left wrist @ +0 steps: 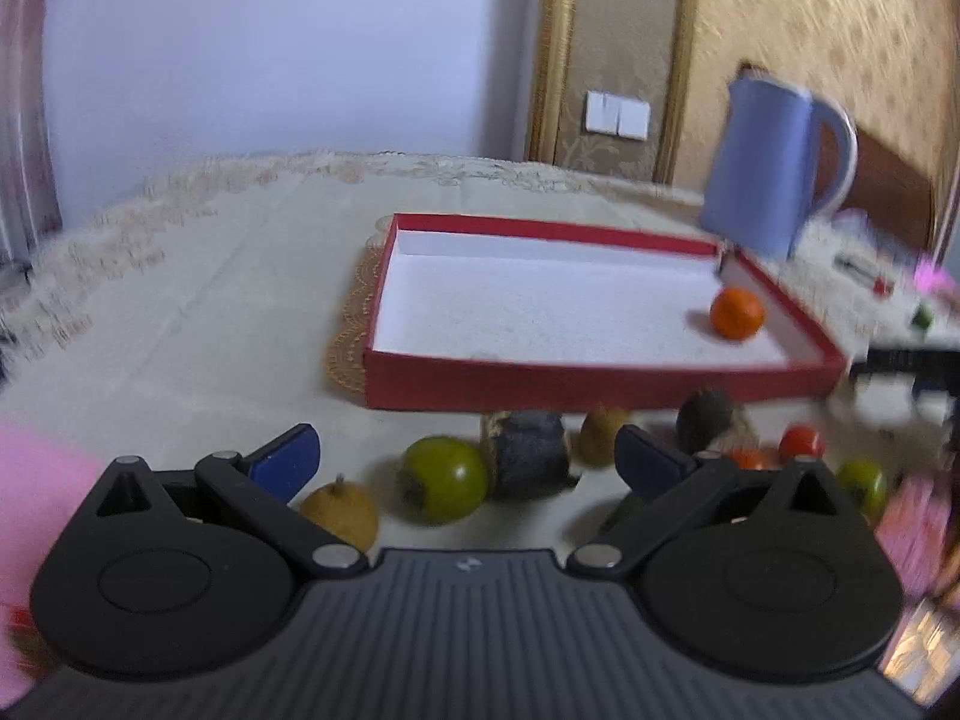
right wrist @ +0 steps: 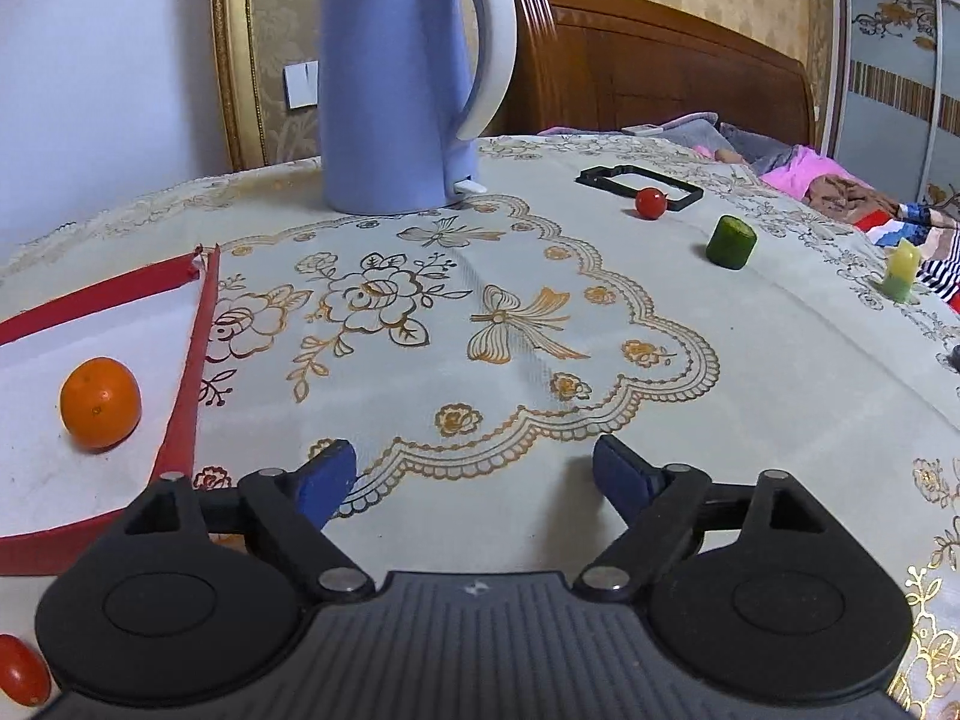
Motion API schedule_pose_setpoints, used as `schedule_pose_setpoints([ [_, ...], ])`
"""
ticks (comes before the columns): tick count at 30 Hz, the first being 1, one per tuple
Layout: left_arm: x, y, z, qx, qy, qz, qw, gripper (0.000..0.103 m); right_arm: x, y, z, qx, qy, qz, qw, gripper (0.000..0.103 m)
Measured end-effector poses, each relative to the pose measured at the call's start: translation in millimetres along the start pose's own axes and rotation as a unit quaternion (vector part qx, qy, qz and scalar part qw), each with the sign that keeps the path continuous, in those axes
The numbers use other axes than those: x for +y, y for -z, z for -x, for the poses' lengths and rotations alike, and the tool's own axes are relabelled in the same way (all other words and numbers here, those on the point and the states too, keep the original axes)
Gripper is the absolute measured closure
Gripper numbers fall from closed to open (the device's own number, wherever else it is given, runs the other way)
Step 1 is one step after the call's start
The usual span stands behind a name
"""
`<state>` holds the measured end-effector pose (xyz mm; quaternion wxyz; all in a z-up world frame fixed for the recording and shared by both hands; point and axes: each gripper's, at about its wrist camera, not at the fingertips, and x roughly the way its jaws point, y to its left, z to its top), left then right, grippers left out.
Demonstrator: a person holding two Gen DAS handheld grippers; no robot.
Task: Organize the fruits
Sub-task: 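Withdraw the right gripper up and away from the tray, then grasp the small brown pear with the left gripper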
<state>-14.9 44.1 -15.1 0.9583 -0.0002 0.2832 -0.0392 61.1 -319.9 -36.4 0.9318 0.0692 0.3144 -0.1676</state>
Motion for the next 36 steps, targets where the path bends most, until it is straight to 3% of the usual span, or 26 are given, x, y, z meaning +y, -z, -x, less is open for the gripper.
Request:
schedule_pose_setpoints([
  [4,-4,9,7,-0.007,-0.033,-0.052,0.9981,0.000,0,0,-1,0.000,0.000,0.000,1.000,0.015],
  [15,21,18,8,0.011,-0.019,-0.020,0.9995,0.002,0,-1,-1,0.001,0.000,0.000,1.000,0.014],
  [17,24,18,7,0.017,-0.010,-0.016,0.9997,0.014,0,-1,-1,0.001,0.000,0.000,1.000,0.014],
  [24,30,19,3,0.029,0.008,-0.010,0.9995,0.039,0,-1,-1,0.001,0.000,0.000,1.000,0.014],
  [28,33,17,4,0.026,0.014,-0.005,0.9996,0.067,0,-1,-1,0.001,0.000,0.000,1.000,0.014],
  [33,36,18,6,0.022,0.008,-0.002,0.9997,0.077,0,-1,-1,0.001,0.000,0.000,1.000,0.014],
  [36,40,15,8,0.018,0.013,0.013,0.9997,0.077,0,-1,-1,0.001,0.000,0.000,1.000,0.014],
])
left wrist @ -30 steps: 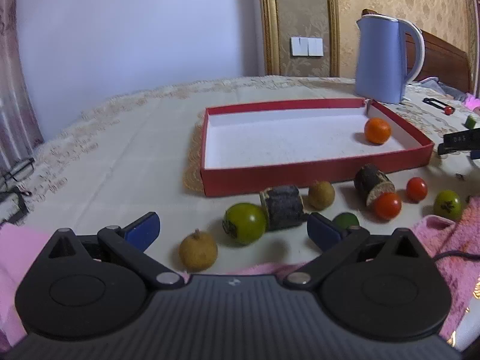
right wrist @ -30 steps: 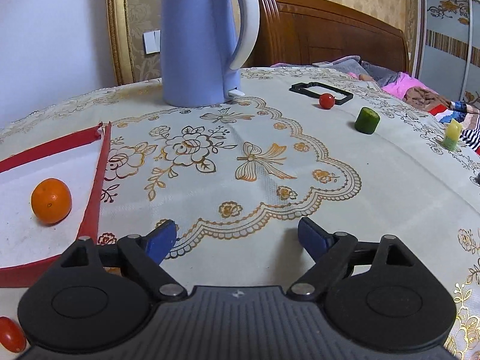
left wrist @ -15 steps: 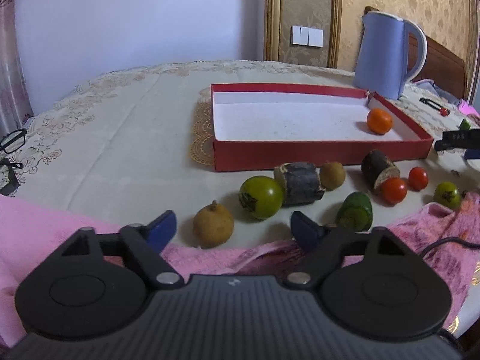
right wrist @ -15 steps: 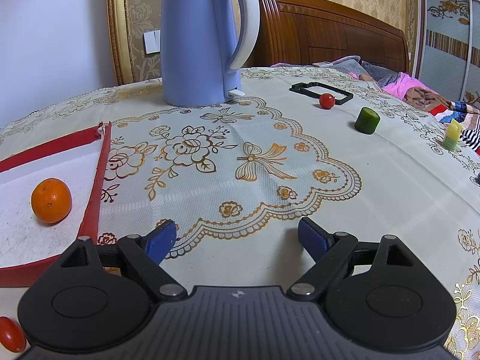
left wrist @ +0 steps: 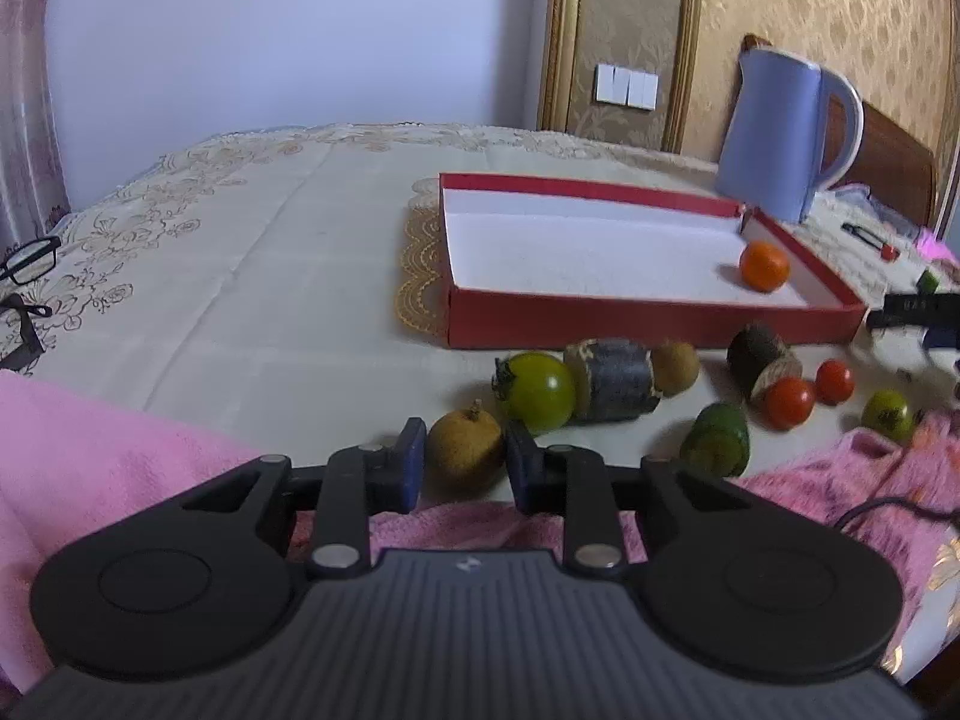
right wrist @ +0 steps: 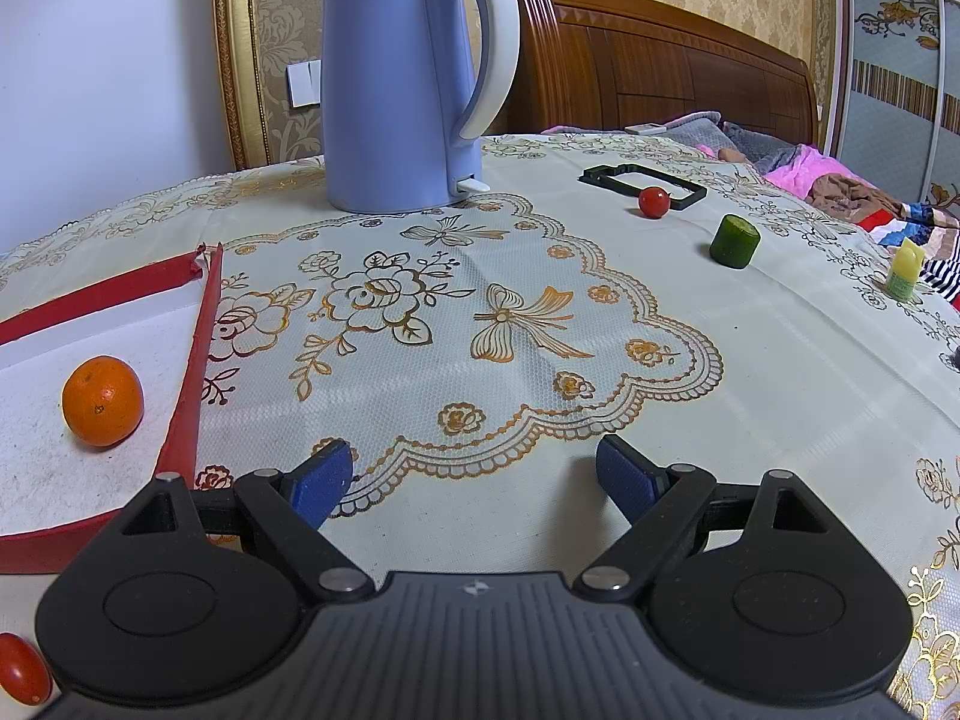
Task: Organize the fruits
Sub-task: 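Grasp the small brown pear with the left gripper, then carry the pear into the tray and open the left gripper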
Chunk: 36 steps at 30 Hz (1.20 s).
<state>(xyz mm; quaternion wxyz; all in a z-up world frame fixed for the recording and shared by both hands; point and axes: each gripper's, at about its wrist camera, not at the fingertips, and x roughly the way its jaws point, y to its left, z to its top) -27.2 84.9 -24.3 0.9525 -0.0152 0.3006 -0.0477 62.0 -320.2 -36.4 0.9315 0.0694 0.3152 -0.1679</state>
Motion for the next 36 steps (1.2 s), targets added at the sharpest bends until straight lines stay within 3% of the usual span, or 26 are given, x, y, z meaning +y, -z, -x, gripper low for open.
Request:
schedule_pose_setpoints([
  [7,-6,-16,14,-0.039,-0.006,-0.007,0.9992,0.078,0,0,0,0.000,0.000,0.000,1.000,0.014],
  [12,-14,-45,5,-0.070,0.000,-0.012,0.9974,0.078,0,0,0,0.000,0.000,0.000,1.000,0.014],
  [14,-18,-56,-6,-0.081,-0.006,-0.015,0.9966,0.078,1,0,-1,0.004,-0.006,0.004,1.000,0.001],
  [25,-29,-87,-94,-0.028,-0.012,-0.014,0.9995,0.077,5,1,-3,0.010,-0.010,0.014,1.000,0.000],
  [32,-28,-85,-111,-0.011,-0.014,-0.018,0.9997,0.077,5,1,-3,0.010,-0.010,0.014,1.000,0.000],
  [36,-30,-82,-110,-0.019,-0.011,-0.021,0.9995,0.063,5,1,-3,0.010,-0.010,0.014,1.000,0.000],
])
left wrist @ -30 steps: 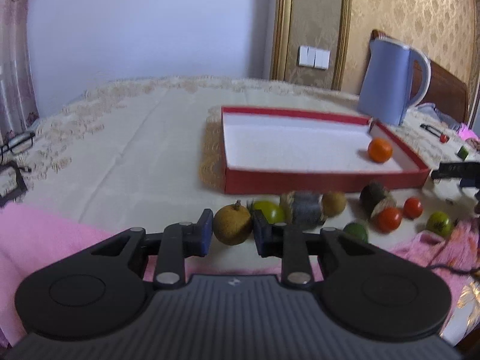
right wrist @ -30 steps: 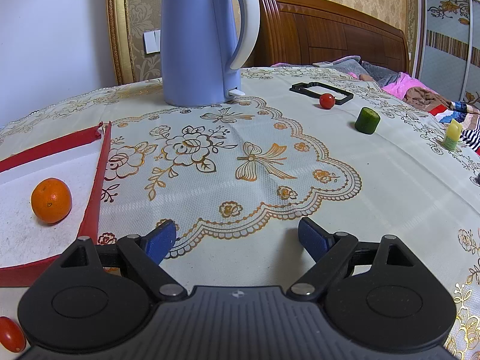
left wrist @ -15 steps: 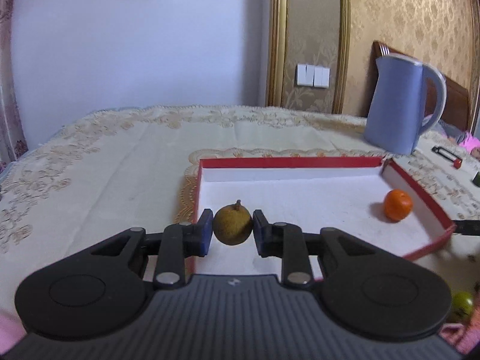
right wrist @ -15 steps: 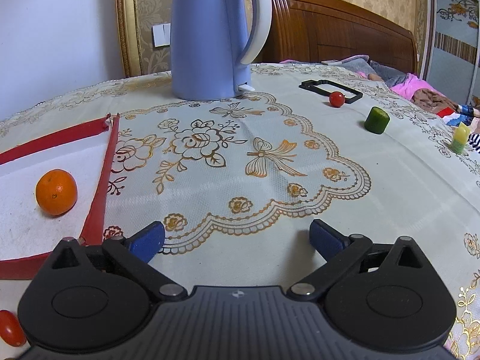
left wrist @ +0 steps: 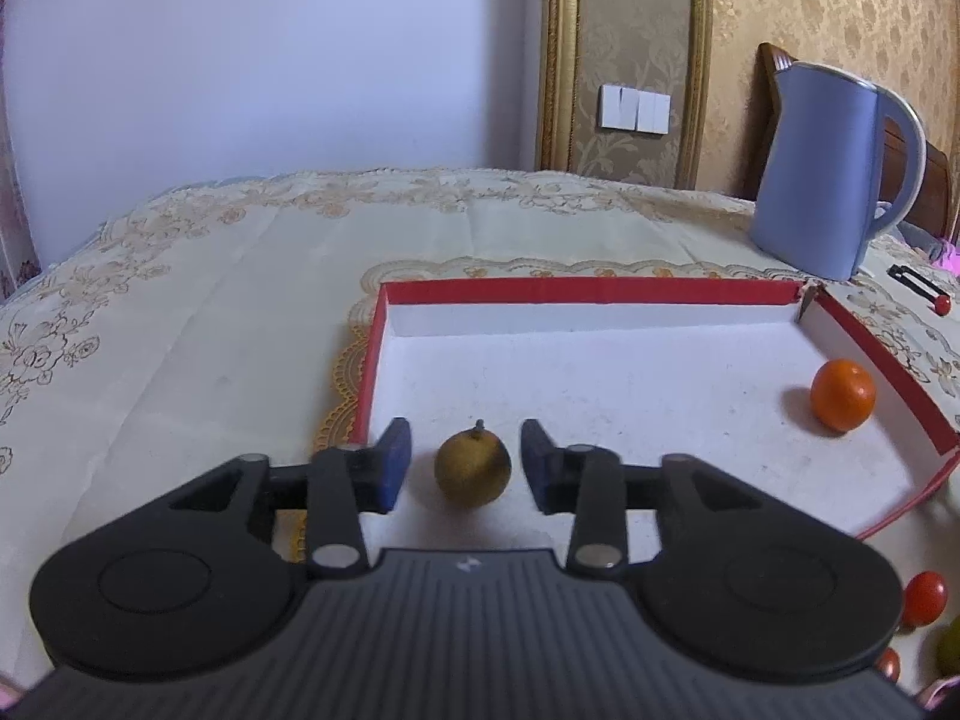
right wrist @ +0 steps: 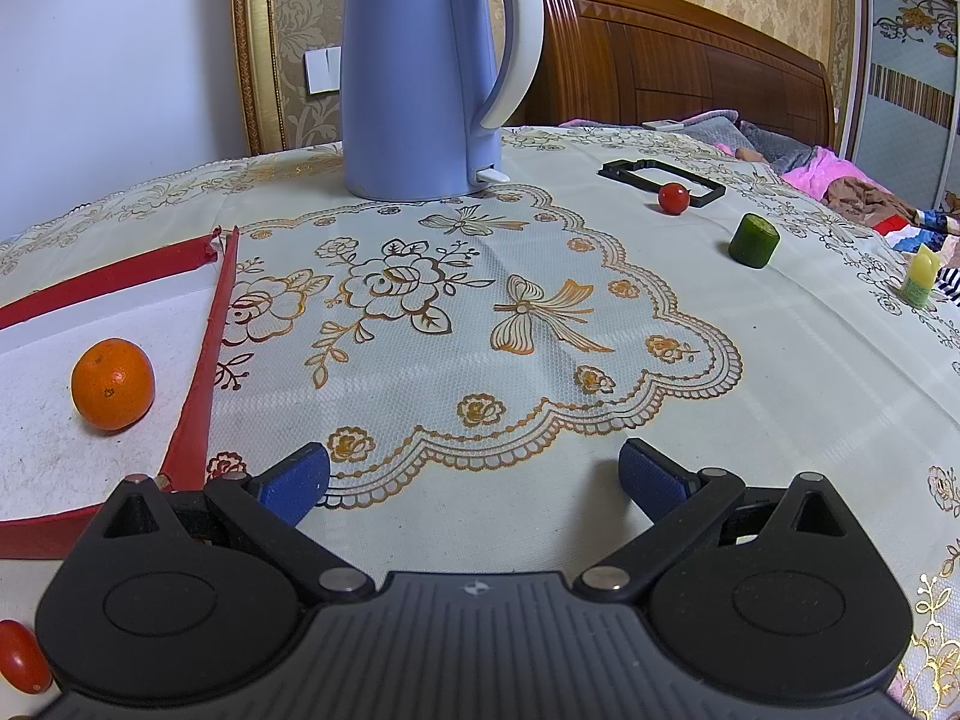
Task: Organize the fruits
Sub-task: 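Carry the pear into the tray and open the left gripper, then withdraw the left gripper away from the tray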
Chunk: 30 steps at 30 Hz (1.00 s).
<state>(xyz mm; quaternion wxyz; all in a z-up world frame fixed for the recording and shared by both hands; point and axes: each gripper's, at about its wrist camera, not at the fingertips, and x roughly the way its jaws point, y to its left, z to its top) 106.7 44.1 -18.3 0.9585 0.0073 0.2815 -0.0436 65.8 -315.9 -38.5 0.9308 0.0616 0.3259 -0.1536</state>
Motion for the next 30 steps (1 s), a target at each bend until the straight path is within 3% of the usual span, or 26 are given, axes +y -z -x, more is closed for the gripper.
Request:
schedule_pose_setpoints([
  [7,5,3,33,-0.037,0.004,0.014,0.9992,0.032,0,0,0,0.000,0.000,0.000,1.000,0.000],
  [8,8,6,42,-0.046,-0.003,0.017,0.9988,0.024,0,0,0,0.000,0.000,0.000,1.000,0.000],
  [14,29,26,88,-0.090,-0.054,0.027,0.9941,0.009,0,0,0,0.000,0.000,0.000,1.000,0.000],
  [21,58,44,72,-0.032,-0.137,0.065,0.9880,0.007,0,0,0,0.000,0.000,0.000,1.000,0.000],
  [30,59,49,66,-0.035,-0.137,0.067,0.9877,0.001,0,0,0,0.000,0.000,0.000,1.000,0.000],
])
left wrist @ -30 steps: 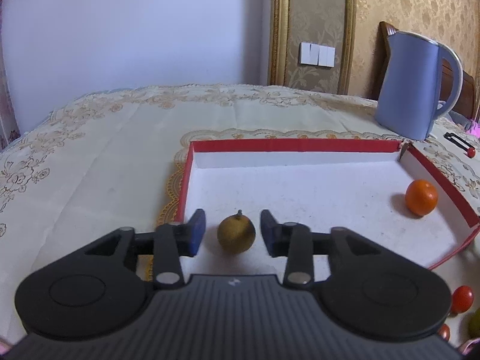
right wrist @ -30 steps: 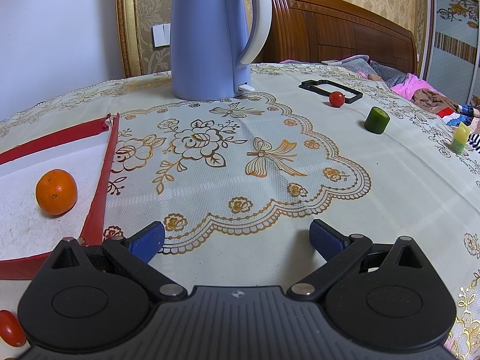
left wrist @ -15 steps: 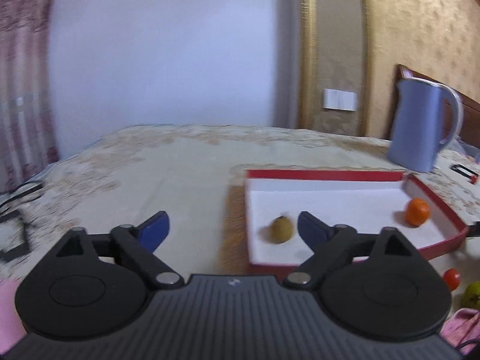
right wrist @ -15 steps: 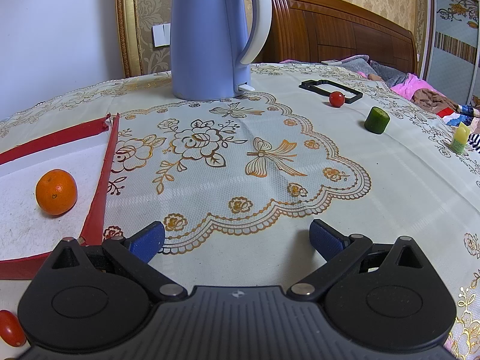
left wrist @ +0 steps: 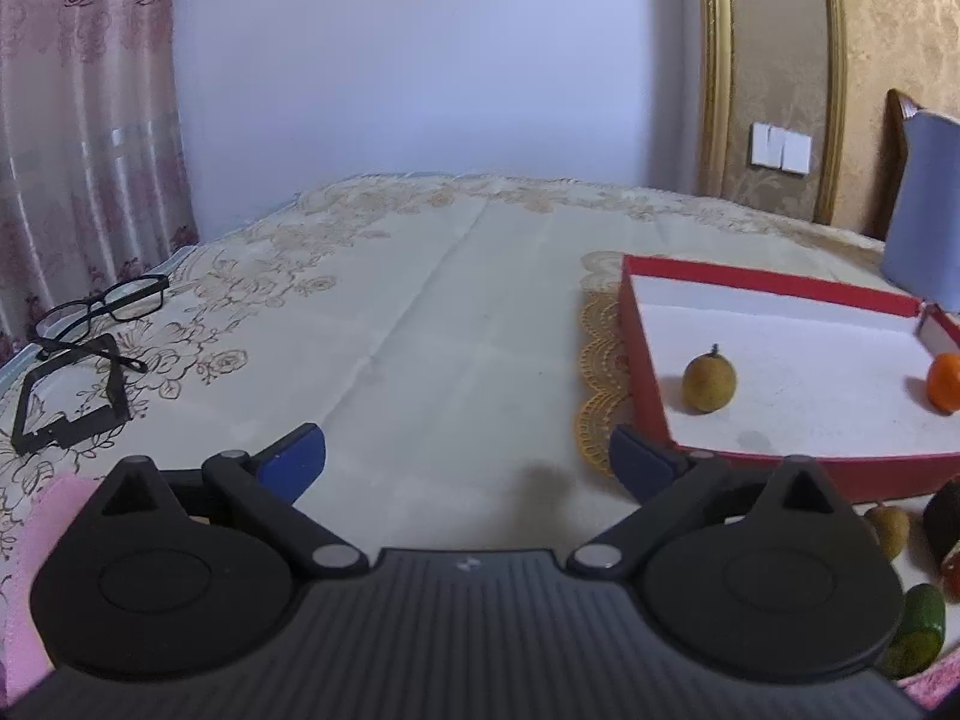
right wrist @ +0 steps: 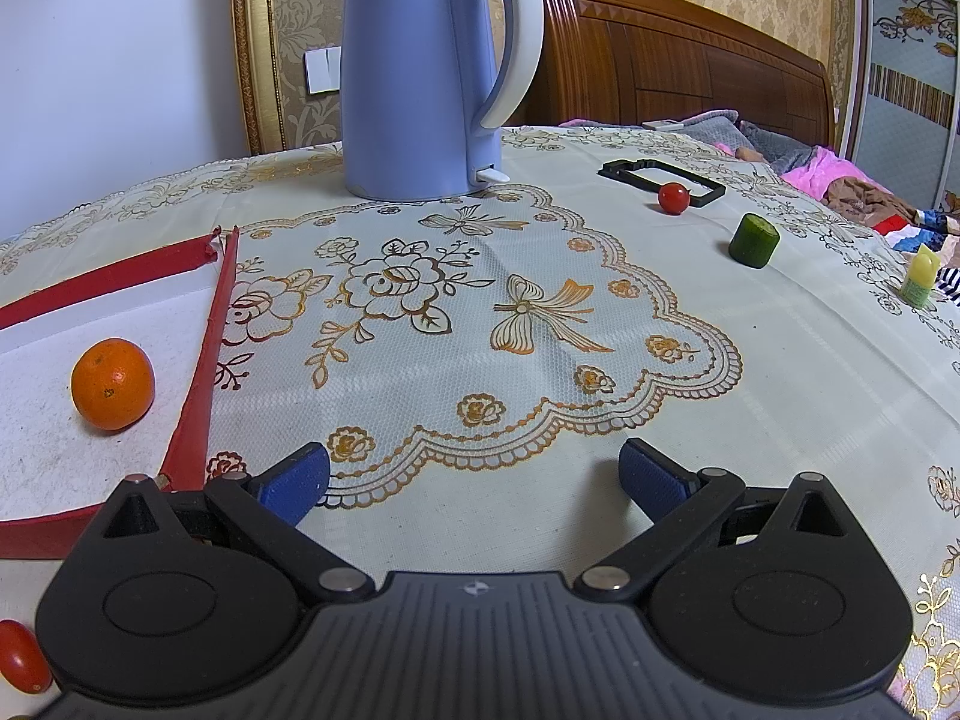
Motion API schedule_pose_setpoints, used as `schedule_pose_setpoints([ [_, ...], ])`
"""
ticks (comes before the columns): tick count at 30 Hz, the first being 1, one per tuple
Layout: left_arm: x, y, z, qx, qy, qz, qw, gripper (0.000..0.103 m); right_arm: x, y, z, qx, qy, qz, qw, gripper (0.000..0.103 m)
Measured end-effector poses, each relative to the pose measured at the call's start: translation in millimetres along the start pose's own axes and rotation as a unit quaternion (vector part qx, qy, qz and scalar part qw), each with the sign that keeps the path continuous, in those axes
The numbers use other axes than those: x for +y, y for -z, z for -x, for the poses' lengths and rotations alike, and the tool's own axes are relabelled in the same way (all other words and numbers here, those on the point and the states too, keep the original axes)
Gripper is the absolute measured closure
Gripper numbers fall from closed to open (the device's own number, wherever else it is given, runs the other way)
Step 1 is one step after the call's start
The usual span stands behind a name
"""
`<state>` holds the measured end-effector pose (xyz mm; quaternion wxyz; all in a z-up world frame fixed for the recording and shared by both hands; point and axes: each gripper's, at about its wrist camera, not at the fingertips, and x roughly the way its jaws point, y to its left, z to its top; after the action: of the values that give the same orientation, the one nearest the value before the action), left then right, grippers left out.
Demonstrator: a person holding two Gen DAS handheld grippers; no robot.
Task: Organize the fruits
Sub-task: 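Withdraw the left gripper away from the tray, then grasp the green tomato with the right gripper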
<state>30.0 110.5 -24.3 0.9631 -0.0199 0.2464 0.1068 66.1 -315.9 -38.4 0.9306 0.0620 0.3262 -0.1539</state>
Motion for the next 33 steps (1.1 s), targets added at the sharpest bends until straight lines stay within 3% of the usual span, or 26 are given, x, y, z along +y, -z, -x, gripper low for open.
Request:
schedule_pose_setpoints([
  [4,5,2,4,-0.013,0.007,0.017,0.9997,0.000,-12,0,7,-0.008,-0.027,-0.030,0.999,0.000],
  [7,10,-1,-2,0.007,0.017,0.035,0.9992,0.000,-29,6,27,-0.023,-0.113,-0.069,0.991,0.000],
  [12,25,-2,-11,0.039,0.050,0.084,0.9945,0.000,-12,26,78,-0.036,-0.216,0.031,0.975,0.000],
  [16,30,-1,-11,0.036,0.053,0.106,0.9923,0.000,24,46,107,-0.042,-0.245,0.129,0.960,0.001],
  [18,28,-2,-11,0.035,0.048,0.100,0.9932,0.000,40,56,112,-0.039,-0.250,0.158,0.954,0.011],
  [20,26,-2,-12,0.039,0.050,0.093,0.9936,0.000,53,63,111,-0.033,-0.240,0.179,0.954,0.037],
  [23,27,-2,-13,0.042,0.051,0.093,0.9935,0.000,59,63,99,0.000,-0.252,0.168,0.953,0.043],
  [25,28,-2,-13,0.041,0.052,0.096,0.9931,0.000,61,65,97,-0.003,-0.251,0.170,0.953,0.045],
  [28,28,-2,-13,0.041,0.052,0.097,0.9930,0.000,59,68,100,-0.008,-0.261,0.176,0.949,0.067],
  [29,28,-2,-13,0.041,0.052,0.098,0.9930,0.000,60,70,101,-0.009,-0.261,0.183,0.948,0.070],
  [33,29,-2,-14,0.041,0.054,0.101,0.9926,0.000,63,73,102,-0.020,-0.255,0.190,0.948,0.070],
])
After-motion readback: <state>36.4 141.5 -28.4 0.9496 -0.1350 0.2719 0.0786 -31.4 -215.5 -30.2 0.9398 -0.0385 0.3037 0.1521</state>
